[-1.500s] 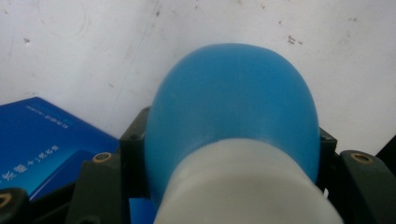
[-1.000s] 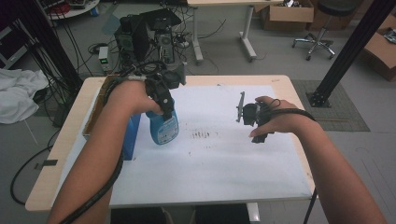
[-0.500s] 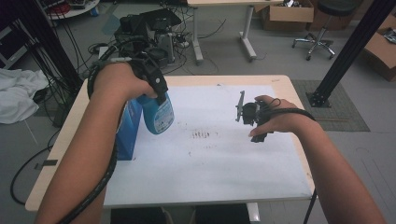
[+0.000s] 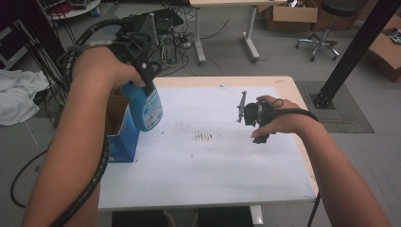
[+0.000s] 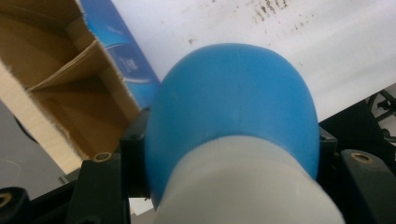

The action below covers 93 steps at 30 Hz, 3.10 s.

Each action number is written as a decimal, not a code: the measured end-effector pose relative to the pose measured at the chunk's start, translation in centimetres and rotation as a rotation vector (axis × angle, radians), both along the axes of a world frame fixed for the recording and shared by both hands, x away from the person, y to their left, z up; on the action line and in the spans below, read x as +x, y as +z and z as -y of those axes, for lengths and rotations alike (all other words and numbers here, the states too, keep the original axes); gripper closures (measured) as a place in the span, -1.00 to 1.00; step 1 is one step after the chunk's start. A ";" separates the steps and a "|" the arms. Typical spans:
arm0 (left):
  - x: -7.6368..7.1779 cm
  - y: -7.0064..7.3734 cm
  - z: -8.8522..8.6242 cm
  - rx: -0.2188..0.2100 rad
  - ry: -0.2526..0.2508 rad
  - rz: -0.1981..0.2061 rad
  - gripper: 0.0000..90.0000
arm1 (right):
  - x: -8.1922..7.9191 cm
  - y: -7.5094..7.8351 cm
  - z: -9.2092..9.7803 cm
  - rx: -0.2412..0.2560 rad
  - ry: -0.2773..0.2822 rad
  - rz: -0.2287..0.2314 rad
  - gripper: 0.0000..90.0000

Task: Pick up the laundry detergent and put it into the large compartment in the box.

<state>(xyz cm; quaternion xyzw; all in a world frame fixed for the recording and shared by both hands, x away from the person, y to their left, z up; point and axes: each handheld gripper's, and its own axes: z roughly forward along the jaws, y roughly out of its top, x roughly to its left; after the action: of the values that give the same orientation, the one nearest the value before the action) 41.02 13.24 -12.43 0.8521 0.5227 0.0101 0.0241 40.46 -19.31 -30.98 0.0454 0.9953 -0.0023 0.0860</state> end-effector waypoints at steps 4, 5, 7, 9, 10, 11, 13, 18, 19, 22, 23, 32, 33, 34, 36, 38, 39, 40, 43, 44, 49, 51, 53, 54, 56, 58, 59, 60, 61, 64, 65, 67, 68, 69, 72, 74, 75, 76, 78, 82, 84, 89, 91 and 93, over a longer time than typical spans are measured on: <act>-0.3 1.1 -1.3 -0.012 0.043 0.004 -0.15 | 0.0 0.0 -0.2 -0.004 0.006 -0.002 -0.65; -0.3 1.3 -1.6 -0.012 0.053 0.004 -0.15 | 0.0 0.0 -0.2 -0.004 0.006 -0.002 -0.65; -0.3 1.6 -2.3 -0.012 0.076 -0.001 -0.15 | 0.0 -0.1 -0.3 -0.004 0.009 -0.001 -0.65; -0.4 2.0 -3.0 -0.010 0.105 0.003 -0.15 | 0.0 -0.1 -0.3 -0.005 0.010 -0.002 -0.65; -0.4 2.1 -3.2 -0.008 0.114 0.006 -0.15 | 0.0 -0.1 -0.4 -0.003 0.011 0.000 -0.65; -0.4 2.3 -3.7 -0.003 0.131 0.011 -0.15 | 0.0 -0.1 -0.4 -0.003 0.012 -0.001 -0.65; -0.5 2.5 -4.0 0.002 0.141 0.012 -0.15 | 0.0 -0.1 -0.5 -0.002 0.012 -0.002 -0.65; -0.6 3.0 -5.5 0.018 0.195 0.012 -0.15 | 0.0 -0.1 -0.6 0.000 0.019 0.001 -0.65; -0.5 3.0 -5.7 0.018 0.205 0.013 -0.15 | 0.0 -0.1 -0.6 0.001 0.021 0.001 -0.65; -0.4 3.0 -6.5 0.013 0.227 0.008 -0.15 | 0.0 -0.2 -0.7 0.000 0.018 -0.001 -0.65; -0.3 3.0 -6.9 0.006 0.233 0.001 -0.15 | 0.0 -0.2 -0.7 -0.002 0.019 0.002 -0.65; 0.0 2.5 -8.8 0.019 0.300 0.003 -0.15 | 0.0 -0.3 -1.1 0.002 0.031 0.002 -0.65; 0.1 2.5 -9.0 0.026 0.304 0.001 -0.15 | 0.0 -0.4 -1.1 0.003 0.031 0.001 -0.65; 0.1 2.5 -9.0 0.026 0.304 0.001 -0.15 | 0.0 -0.4 -1.1 0.000 0.032 0.002 -0.65; 0.1 2.3 -9.3 0.035 0.318 0.001 -0.15 | 0.0 -0.4 -1.1 0.000 0.032 0.002 -0.65; 0.2 2.3 -9.6 0.036 0.328 0.006 -0.15 | 0.0 -0.3 -1.0 0.001 0.030 0.003 -0.65; 0.2 2.3 -9.8 0.036 0.334 0.008 -0.15 | 0.0 -0.3 -1.0 0.002 0.029 0.003 -0.65; 0.2 2.2 -9.9 0.039 0.337 0.010 -0.15 | 0.0 -0.3 -1.0 0.003 0.029 0.004 -0.65; 0.3 2.1 -10.2 0.050 0.346 0.013 -0.15 | 0.0 -0.3 -1.0 0.002 0.030 0.004 -0.65; 0.4 2.1 -10.2 0.053 0.350 0.015 -0.15 | 0.0 -0.3 -1.0 0.003 0.030 0.004 -0.65; 0.5 1.7 -10.4 0.058 0.352 0.015 -0.15 | 0.0 -0.5 -1.0 0.000 0.028 0.004 -0.65; 0.7 1.4 -10.4 0.054 0.349 0.020 -0.15 | 0.0 -0.5 -1.1 -0.002 0.031 0.002 -0.65; 0.8 1.1 -10.5 0.052 0.351 0.022 -0.15 | 0.0 -0.5 -1.1 0.001 0.030 0.002 -0.65; 0.9 1.0 -10.6 0.053 0.350 0.022 -0.15 | 0.0 -0.5 -1.0 0.000 0.029 0.002 -0.65; 1.0 0.7 -10.7 0.058 0.351 0.018 -0.15 | 0.0 -0.5 -1.0 -0.004 0.029 0.001 -0.65; 1.1 0.3 -10.8 0.059 0.352 0.018 -0.15 | 0.0 -0.5 -1.0 -0.007 0.029 0.001 -0.65; 1.2 0.1 -10.8 0.058 0.352 0.016 -0.15 | 0.0 -0.6 -1.0 -0.008 0.029 0.001 -0.65; 1.2 0.1 -10.8 0.058 0.352 0.016 -0.15 | 0.0 -0.6 -1.0 -0.007 0.028 0.001 -0.65; 1.3 -0.4 -10.9 0.055 0.348 0.012 -0.15 | 0.0 -0.6 -1.0 -0.007 0.028 0.001 -0.65; 1.4 -1.3 -11.1 0.050 0.348 0.005 -0.15 | 0.0 -0.6 -1.1 -0.008 0.028 0.000 -0.65; 1.4 -1.3 -11.1 0.050 0.348 0.005 -0.15 | 0.0 -0.6 -1.2 -0.006 0.029 -0.001 -0.65; 1.5 -2.1 -11.2 0.052 0.346 0.005 -0.15 | 0.0 -0.7 -1.2 -0.005 0.030 -0.002 -0.65; 1.5 -2.4 -11.2 0.052 0.345 0.005 -0.15 | 0.0 -0.7 -1.2 -0.005 0.029 -0.003 -0.65; 1.6 -2.7 -11.2 0.053 0.341 0.005 -0.15 | 0.0 -0.6 -1.2 -0.005 0.028 -0.002 -0.65; 1.6 -3.7 -11.2 0.047 0.337 0.007 -0.15 | 0.0 -0.6 -1.2 -0.006 0.028 0.000 -0.65; 1.6 -4.4 -11.3 0.045 0.339 0.004 -0.15 | 0.0 -0.6 -1.2 -0.005 0.029 0.001 -0.65; 1.7 -4.9 -11.3 0.045 0.336 0.000 -0.15 | -0.1 -0.6 -1.1 -0.005 0.029 0.000 -0.65; 1.7 -5.3 -11.3 0.047 0.335 -0.005 -0.15 | -0.1 -0.6 -1.1 -0.003 0.028 0.001 -0.65; 1.7 -6.0 -11.3 0.050 0.331 -0.008 -0.15 | -0.1 -0.6 -1.1 -0.005 0.028 0.001 -0.65; 1.8 -7.1 -11.4 0.040 0.326 -0.023 -0.15 | -0.1 -0.6 -1.1 -0.006 0.028 0.003 -0.65; 1.8 -7.5 -11.4 0.033 0.325 -0.023 -0.15 | -0.1 -0.6 -1.1 -0.005 0.027 0.003 -0.64; 1.8 -8.4 -11.4 0.036 0.325 -0.013 -0.15 | -0.2 -0.6 -1.1 -0.004 0.027 0.005 -0.65; 1.8 -9.1 -11.4 0.038 0.328 -0.015 -0.15 | -0.2 -0.5 -1.1 -0.001 0.026 0.006 -0.65; 1.8 -9.9 -11.4 0.041 0.323 -0.017 -0.15 | -0.2 -0.5 -1.1 0.005 0.024 0.007 -0.65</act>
<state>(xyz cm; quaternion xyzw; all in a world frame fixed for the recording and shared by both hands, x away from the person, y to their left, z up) 42.82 24.66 -22.30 0.7574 0.6528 0.0173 0.0005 40.31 -18.25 -31.47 0.0336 0.9954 0.0015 0.0893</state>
